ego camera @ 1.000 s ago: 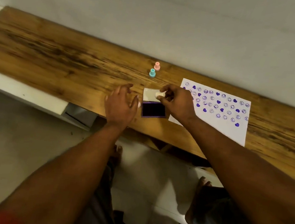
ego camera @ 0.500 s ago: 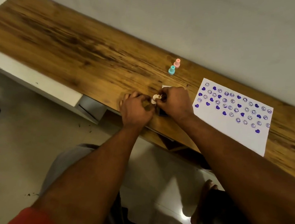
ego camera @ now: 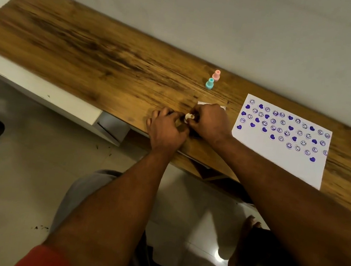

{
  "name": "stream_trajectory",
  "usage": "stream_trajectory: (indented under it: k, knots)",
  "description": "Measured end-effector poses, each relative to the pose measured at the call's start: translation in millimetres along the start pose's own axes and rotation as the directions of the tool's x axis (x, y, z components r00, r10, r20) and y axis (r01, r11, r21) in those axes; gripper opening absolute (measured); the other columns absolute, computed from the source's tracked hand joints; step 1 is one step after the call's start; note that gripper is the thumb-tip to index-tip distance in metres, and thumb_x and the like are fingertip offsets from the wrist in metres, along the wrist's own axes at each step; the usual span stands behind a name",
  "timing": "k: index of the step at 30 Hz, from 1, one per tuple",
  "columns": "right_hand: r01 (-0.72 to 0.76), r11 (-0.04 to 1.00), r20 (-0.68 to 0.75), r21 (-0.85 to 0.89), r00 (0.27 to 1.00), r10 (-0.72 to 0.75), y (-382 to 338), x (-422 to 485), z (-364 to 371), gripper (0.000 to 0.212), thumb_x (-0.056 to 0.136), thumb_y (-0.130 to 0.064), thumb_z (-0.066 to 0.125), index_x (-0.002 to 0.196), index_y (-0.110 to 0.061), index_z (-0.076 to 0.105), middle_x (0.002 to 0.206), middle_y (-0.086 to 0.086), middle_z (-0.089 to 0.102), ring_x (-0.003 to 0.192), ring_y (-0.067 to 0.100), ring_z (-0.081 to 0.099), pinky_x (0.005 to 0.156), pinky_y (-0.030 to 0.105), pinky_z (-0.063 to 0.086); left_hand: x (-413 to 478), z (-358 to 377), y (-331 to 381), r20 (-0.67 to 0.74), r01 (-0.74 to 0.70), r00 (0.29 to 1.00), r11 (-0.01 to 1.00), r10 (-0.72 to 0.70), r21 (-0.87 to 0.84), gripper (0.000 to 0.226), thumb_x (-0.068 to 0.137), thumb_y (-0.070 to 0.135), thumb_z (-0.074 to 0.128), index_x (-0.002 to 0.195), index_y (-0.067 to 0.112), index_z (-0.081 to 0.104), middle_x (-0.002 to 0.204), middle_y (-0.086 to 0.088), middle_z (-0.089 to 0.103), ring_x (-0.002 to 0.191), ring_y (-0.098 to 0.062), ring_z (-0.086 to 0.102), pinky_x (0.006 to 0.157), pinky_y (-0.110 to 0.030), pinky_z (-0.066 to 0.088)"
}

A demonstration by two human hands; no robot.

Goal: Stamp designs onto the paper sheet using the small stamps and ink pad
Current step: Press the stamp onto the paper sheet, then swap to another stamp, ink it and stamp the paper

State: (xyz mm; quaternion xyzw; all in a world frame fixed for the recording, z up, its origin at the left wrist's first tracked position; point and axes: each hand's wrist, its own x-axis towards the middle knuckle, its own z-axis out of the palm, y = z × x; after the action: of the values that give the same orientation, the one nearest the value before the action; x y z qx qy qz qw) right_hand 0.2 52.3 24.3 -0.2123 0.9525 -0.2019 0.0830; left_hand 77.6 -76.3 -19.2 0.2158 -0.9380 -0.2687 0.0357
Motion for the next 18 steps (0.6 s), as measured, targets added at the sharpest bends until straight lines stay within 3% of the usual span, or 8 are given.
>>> stream_trajectory:
  k: [13,18]
  knots:
    - [0.015,0.995,0.085,-0.095,0.996,-0.007,-8.0,14.0,2.8,0.02,0.089,-0.032,0.072,0.099,-0.015,0.075,0.093,0.005,0.071,0.082,0.018,0.064,0.069,0.027,0.046,1.9,5.8,1.6,-0.004,-0.03,1.0,0.999,0.03,0.014,0.039,0.084,0.052,0.067,0.117,0.034,0.075,0.124,0.004,0.065,0.119,-0.027,0.052,0.097,-0.045,0.038]
    - [-0.001,0.995,0.092,-0.104,0.996,0.011,-9.7,17.5,7.7,0.019,0.09,-0.03,0.07,0.098,-0.013,0.074,0.093,0.007,0.07,0.084,0.021,0.066,0.075,0.034,0.056,1.9,7.1,3.1,-0.017,-0.038,0.999,0.999,0.038,-0.001,0.041,0.084,0.054,0.059,0.114,0.032,0.075,0.121,0.003,0.067,0.118,-0.028,0.053,0.097,-0.047,0.039]
